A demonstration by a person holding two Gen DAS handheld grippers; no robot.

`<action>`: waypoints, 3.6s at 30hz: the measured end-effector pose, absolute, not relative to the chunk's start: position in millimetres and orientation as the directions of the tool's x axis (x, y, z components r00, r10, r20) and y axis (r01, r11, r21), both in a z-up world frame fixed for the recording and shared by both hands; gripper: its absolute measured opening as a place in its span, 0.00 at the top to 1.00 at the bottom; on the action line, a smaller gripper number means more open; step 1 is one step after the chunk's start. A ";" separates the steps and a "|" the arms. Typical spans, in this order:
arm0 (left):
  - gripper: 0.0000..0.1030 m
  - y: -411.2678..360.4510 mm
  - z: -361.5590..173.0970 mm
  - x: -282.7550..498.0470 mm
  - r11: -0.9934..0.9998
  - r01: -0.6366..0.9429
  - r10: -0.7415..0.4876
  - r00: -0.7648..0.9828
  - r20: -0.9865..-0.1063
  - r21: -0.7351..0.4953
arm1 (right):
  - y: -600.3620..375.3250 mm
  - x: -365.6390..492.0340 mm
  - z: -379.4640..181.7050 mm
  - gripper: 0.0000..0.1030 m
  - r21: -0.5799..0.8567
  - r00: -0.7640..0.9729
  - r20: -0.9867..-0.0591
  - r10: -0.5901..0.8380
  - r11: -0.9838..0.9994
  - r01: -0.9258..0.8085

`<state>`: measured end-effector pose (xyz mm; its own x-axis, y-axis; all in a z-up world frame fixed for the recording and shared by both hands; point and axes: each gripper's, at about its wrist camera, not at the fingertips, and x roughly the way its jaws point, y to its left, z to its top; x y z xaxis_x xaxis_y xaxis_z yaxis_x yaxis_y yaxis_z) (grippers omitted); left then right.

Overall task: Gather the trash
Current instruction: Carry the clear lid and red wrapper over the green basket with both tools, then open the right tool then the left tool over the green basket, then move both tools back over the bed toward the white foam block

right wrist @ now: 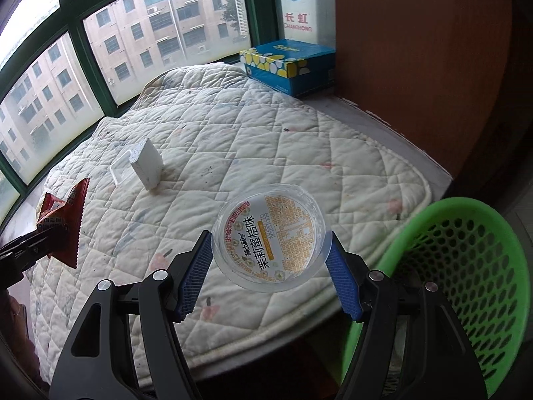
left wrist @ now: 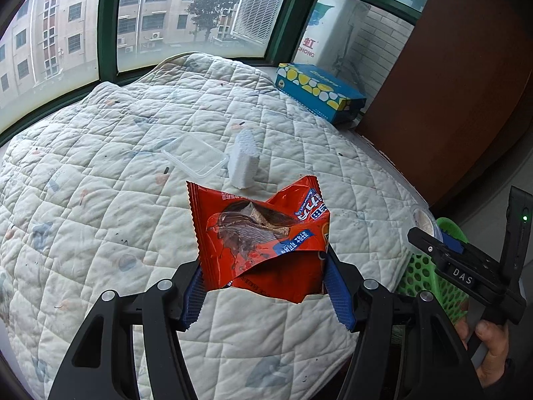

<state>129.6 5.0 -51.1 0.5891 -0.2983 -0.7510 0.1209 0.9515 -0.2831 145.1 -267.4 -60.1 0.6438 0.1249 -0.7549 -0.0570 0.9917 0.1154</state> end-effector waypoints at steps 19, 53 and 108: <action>0.41 -72.7 -28.0 115.5 0.912 0.288 -0.409 0.565 -0.716 -0.293 | -357.6 78.2 -54.0 0.35 0.097 0.654 -0.756 -0.027 0.984 0.152; 0.41 -167.4 -15.2 109.8 0.848 0.461 -0.488 0.489 -0.723 -0.260 | -433.2 31.0 -42.3 0.19 0.092 0.665 -0.731 -0.153 0.944 0.318; 0.13 -181.1 -23.1 108.8 0.861 0.463 -0.444 0.482 -0.755 -0.211 | -432.5 16.1 -9.9 0.12 0.148 0.738 -0.664 -0.121 0.946 0.289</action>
